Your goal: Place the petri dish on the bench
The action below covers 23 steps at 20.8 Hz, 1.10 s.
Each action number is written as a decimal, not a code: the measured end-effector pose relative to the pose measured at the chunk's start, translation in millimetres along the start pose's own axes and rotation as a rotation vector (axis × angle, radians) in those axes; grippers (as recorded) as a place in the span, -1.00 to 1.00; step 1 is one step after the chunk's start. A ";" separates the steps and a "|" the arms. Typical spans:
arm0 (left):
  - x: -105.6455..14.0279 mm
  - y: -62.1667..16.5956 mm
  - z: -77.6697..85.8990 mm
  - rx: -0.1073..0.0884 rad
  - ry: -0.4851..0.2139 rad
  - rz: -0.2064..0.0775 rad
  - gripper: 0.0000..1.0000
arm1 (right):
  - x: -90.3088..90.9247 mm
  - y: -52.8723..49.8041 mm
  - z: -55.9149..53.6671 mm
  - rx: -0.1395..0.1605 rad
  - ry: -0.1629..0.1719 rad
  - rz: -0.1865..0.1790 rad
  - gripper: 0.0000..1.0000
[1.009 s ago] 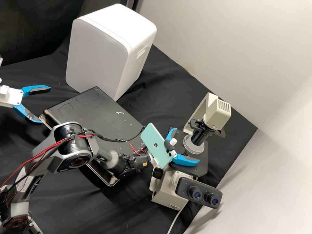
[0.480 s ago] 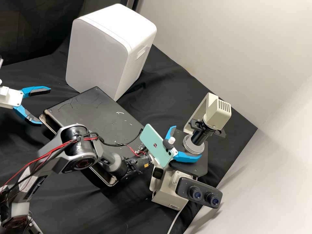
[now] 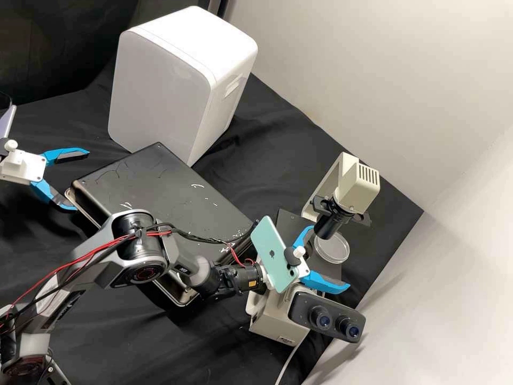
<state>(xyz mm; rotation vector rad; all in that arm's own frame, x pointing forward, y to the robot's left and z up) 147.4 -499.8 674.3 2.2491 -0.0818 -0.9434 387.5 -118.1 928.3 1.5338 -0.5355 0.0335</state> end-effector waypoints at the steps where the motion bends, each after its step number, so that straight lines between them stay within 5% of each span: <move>1: 0.0 0.0 0.0 0.000 0.000 0.000 1.00 | 0.0 0.0 0.0 0.000 0.000 0.000 1.00; 9: 0.0 0.0 0.5 0.013 -0.002 0.000 1.00 | 0.0 -0.3 -0.4 0.008 0.004 -0.004 1.00; 23: -0.2 -0.2 3.6 0.018 -0.015 -0.001 1.00 | 9.5 -5.4 -5.9 0.092 0.038 -0.025 1.00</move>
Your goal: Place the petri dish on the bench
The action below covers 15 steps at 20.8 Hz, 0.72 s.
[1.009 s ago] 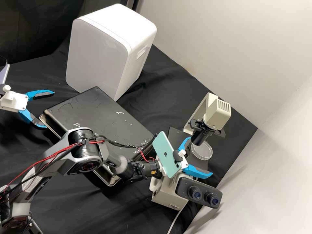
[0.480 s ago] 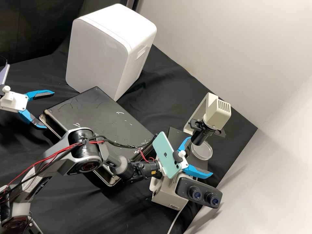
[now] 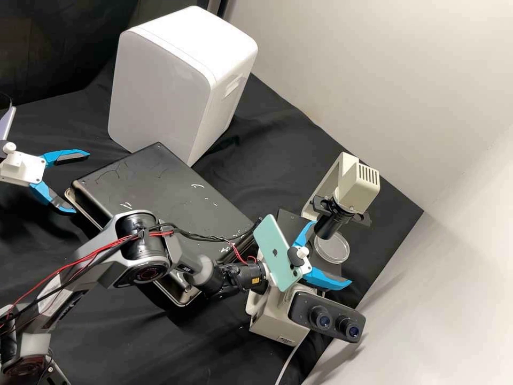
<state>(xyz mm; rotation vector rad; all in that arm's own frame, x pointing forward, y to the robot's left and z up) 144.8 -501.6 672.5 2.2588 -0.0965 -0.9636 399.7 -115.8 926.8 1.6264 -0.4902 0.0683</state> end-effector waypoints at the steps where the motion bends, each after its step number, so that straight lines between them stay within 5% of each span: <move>1: 0.2 -0.5 0.0 0.000 0.000 -0.003 1.00 | 0.2 -1.6 -0.7 -0.004 0.004 -0.006 1.00; 15: 0.4 -1.3 0.1 0.002 0.000 -0.007 1.00 | 3.5 -11.9 -9.0 -0.026 0.036 -0.024 1.00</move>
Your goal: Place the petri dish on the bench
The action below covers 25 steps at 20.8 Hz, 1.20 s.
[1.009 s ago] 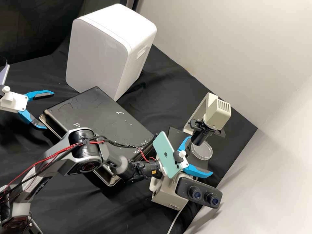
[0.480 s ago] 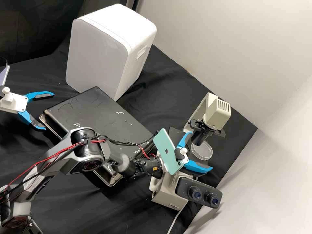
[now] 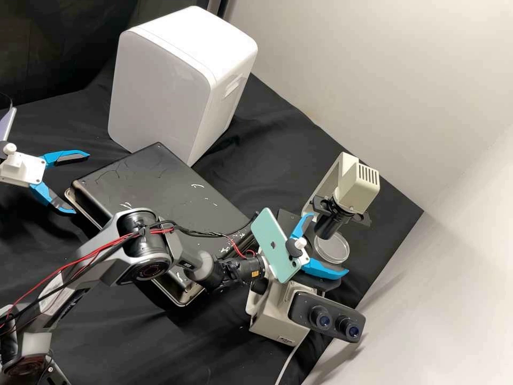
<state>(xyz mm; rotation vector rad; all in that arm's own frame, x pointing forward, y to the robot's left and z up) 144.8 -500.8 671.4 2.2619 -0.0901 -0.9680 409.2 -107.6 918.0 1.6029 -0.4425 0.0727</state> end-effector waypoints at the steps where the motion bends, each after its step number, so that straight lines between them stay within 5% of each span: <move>1: 0.0 0.0 0.0 0.000 0.000 0.000 1.00 | 0.6 0.1 -0.4 -0.006 0.003 0.000 1.00; 12: 0.0 0.0 -0.2 0.003 0.002 0.000 1.00 | 3.1 -4.7 -2.8 -0.034 0.024 -0.020 1.00; 13: 0.0 0.0 -0.2 0.003 0.002 0.000 1.00 | 3.1 -4.9 -3.0 -0.036 0.025 -0.022 -1.00; 25: 0.1 -0.4 -0.4 0.002 0.005 -0.002 1.00 | 3.9 -7.8 -5.1 -0.038 0.053 -0.049 -1.00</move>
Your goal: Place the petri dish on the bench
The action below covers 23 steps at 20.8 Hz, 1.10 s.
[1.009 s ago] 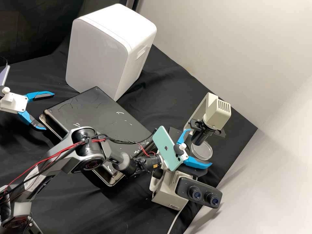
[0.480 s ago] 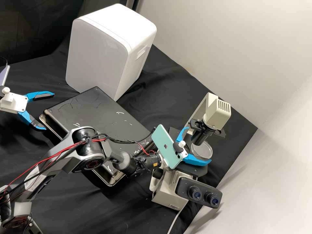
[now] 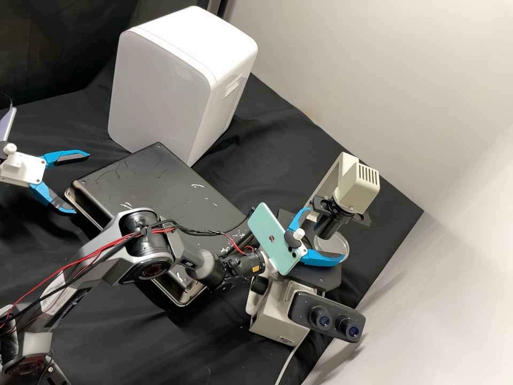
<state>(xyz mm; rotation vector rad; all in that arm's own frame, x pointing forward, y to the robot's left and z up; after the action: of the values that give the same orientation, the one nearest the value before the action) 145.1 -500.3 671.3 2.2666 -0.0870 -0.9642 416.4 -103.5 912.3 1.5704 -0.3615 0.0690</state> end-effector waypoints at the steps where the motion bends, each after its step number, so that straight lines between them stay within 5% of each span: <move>1: 0.2 -0.7 -0.2 0.000 0.002 -0.004 1.00 | 0.0 0.0 0.0 0.002 0.000 0.000 -1.00; 23: 0.6 -1.6 0.3 -0.004 0.007 -0.008 1.00 | 0.1 -0.4 0.3 0.008 0.011 0.009 -1.00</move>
<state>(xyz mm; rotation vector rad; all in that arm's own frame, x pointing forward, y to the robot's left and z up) 145.0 -499.5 669.8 2.2688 -0.0731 -0.9593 416.6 -103.8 912.0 1.5757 -0.3602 0.0860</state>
